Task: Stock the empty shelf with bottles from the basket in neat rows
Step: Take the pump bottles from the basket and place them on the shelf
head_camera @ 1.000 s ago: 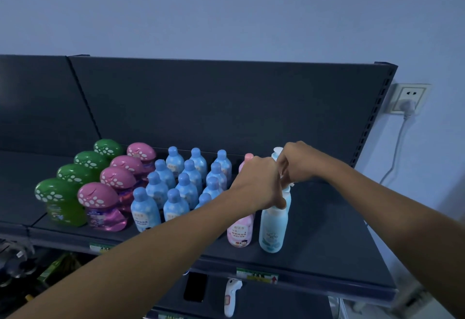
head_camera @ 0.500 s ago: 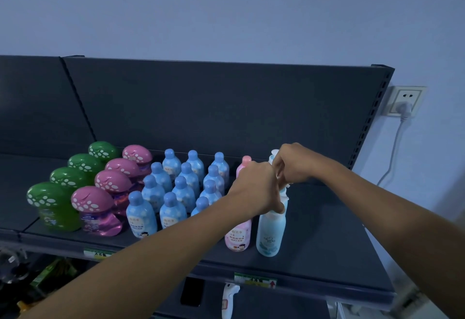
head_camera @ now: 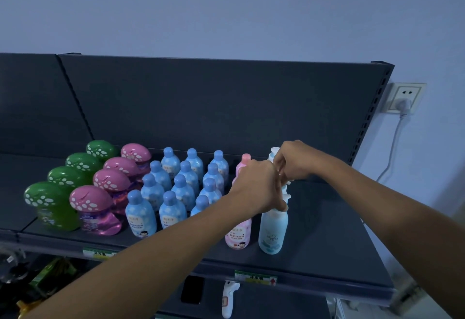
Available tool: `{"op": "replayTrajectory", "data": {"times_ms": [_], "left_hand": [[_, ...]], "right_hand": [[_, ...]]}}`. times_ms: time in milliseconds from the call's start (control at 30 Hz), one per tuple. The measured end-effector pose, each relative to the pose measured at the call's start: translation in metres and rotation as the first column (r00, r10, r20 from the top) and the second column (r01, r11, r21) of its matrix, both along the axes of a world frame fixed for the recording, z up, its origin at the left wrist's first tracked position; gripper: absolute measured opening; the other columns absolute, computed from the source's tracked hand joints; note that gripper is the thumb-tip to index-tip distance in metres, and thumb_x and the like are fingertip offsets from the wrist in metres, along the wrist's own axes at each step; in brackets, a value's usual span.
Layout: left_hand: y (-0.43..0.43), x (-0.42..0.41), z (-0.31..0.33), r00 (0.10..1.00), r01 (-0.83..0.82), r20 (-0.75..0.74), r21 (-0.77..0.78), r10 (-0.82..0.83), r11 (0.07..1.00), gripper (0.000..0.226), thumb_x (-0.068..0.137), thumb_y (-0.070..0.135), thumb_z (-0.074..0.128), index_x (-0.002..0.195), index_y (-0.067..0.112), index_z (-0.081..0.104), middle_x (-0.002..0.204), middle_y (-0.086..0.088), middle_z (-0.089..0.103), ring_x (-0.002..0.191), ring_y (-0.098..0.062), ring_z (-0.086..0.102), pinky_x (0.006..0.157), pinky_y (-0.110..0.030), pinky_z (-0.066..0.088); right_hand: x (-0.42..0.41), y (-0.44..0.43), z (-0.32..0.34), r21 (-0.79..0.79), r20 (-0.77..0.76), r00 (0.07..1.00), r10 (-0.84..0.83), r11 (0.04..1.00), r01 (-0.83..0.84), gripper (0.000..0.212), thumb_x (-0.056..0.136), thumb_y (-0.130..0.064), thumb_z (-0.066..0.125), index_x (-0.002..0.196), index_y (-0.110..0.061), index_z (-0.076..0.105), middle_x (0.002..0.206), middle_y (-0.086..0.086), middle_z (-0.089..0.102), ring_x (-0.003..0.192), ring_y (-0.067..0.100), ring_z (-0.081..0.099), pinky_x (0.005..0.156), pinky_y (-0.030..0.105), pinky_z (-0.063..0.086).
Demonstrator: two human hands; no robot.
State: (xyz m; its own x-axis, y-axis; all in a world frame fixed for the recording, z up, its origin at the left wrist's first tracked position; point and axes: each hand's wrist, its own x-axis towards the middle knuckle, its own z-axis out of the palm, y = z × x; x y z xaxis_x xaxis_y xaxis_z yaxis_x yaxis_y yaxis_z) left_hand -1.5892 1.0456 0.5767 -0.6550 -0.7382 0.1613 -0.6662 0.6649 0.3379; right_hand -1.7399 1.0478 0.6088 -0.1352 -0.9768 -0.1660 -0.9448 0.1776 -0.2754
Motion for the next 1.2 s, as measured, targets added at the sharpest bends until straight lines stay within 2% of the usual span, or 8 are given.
{"op": "replayTrajectory", "data": {"times_ms": [233,433,567,667,767,933,1067,1200], "left_hand": [[0.002,0.004,-0.002,0.999,0.046,-0.018,0.027,-0.045,0.999,0.024,0.068,0.038,0.086,0.069,0.019,0.072,0.070,0.004,0.069,0.094,-0.014,0.057,0.064,-0.025,0.039],[0.000,0.014,-0.002,0.995,0.089,-0.050,0.037,-0.087,0.995,0.030,0.067,0.045,0.088,0.067,0.024,0.066,0.074,0.003,0.069,0.089,-0.014,0.054,0.079,-0.028,0.035],[-0.010,0.034,0.009,0.996,0.077,-0.056,0.016,-0.076,0.997,0.033,0.069,0.047,0.087,0.067,0.023,0.064,0.083,0.000,0.066,0.089,-0.017,0.055,0.069,-0.027,0.040],[-0.024,0.060,0.020,0.998,0.016,-0.061,-0.015,-0.017,1.000,0.038,0.072,0.040,0.085,0.058,0.022,0.055,0.071,0.006,0.064,0.079,-0.017,0.059,0.065,-0.028,0.044],[-0.039,0.092,0.029,0.996,-0.048,-0.073,-0.023,0.046,0.999,0.030,0.077,0.038,0.078,0.066,0.013,0.066,0.072,-0.003,0.070,0.078,-0.022,0.064,0.066,-0.034,0.053],[-0.062,0.160,0.032,0.995,-0.078,-0.070,-0.009,0.077,0.997,0.027,0.076,0.041,0.081,0.065,0.023,0.064,0.071,0.008,0.068,0.071,-0.011,0.062,0.053,-0.022,0.040],[-0.073,0.227,0.027,0.996,-0.062,-0.062,-0.001,0.062,0.998,0.032,0.079,0.041,0.076,0.058,0.028,0.056,0.071,0.008,0.066,0.066,-0.007,0.053,0.055,-0.024,0.038],[-0.074,0.295,0.015,0.999,-0.005,-0.040,0.021,0.006,1.000,0.029,0.084,0.040,0.072,0.064,0.022,0.063,0.071,0.003,0.069,0.067,-0.013,0.061,0.056,-0.027,0.042]], "right_hand": [[0.003,0.003,0.000,0.028,0.007,1.000,-0.003,1.000,0.003,0.015,0.076,-0.016,0.084,0.082,-0.026,0.075,0.100,-0.012,0.063,0.086,0.018,0.073,0.086,0.036,0.060],[0.003,0.006,-0.004,-0.016,-0.008,1.000,-0.011,1.000,0.011,0.020,0.076,-0.028,0.086,0.092,-0.031,0.075,0.095,-0.020,0.055,0.094,0.001,0.050,0.082,0.026,0.049],[0.012,0.009,0.004,-0.084,-0.015,0.999,-0.050,0.995,0.049,0.031,0.073,-0.035,0.087,0.101,-0.028,0.076,0.094,-0.013,0.067,0.095,0.010,0.064,0.085,0.032,0.055],[0.028,0.012,0.012,-0.119,-0.007,0.998,-0.055,0.991,0.054,0.030,0.075,-0.036,0.086,0.101,-0.026,0.075,0.093,-0.009,0.069,0.091,0.013,0.068,0.083,0.033,0.057],[0.053,0.016,0.020,-0.160,0.003,0.999,-0.044,0.986,0.044,0.027,0.078,-0.033,0.083,0.102,-0.023,0.075,0.090,-0.011,0.069,0.087,0.010,0.067,0.075,0.027,0.055],[0.120,0.022,0.028,-0.155,-0.001,0.998,-0.055,0.986,0.054,0.025,0.079,-0.029,0.082,0.102,-0.023,0.076,0.088,-0.010,0.069,0.089,0.012,0.068,0.083,0.033,0.058],[0.190,0.023,0.022,-0.143,0.009,0.996,-0.091,0.986,0.091,0.024,0.078,-0.031,0.082,0.100,-0.023,0.075,0.091,-0.007,0.072,0.093,0.013,0.068,0.083,0.030,0.056],[0.266,0.023,0.003,-0.121,0.009,0.989,-0.147,0.982,0.147,0.019,0.080,-0.035,0.079,0.097,-0.029,0.074,0.090,-0.007,0.072,0.099,0.017,0.062,0.086,0.032,0.053]]}}
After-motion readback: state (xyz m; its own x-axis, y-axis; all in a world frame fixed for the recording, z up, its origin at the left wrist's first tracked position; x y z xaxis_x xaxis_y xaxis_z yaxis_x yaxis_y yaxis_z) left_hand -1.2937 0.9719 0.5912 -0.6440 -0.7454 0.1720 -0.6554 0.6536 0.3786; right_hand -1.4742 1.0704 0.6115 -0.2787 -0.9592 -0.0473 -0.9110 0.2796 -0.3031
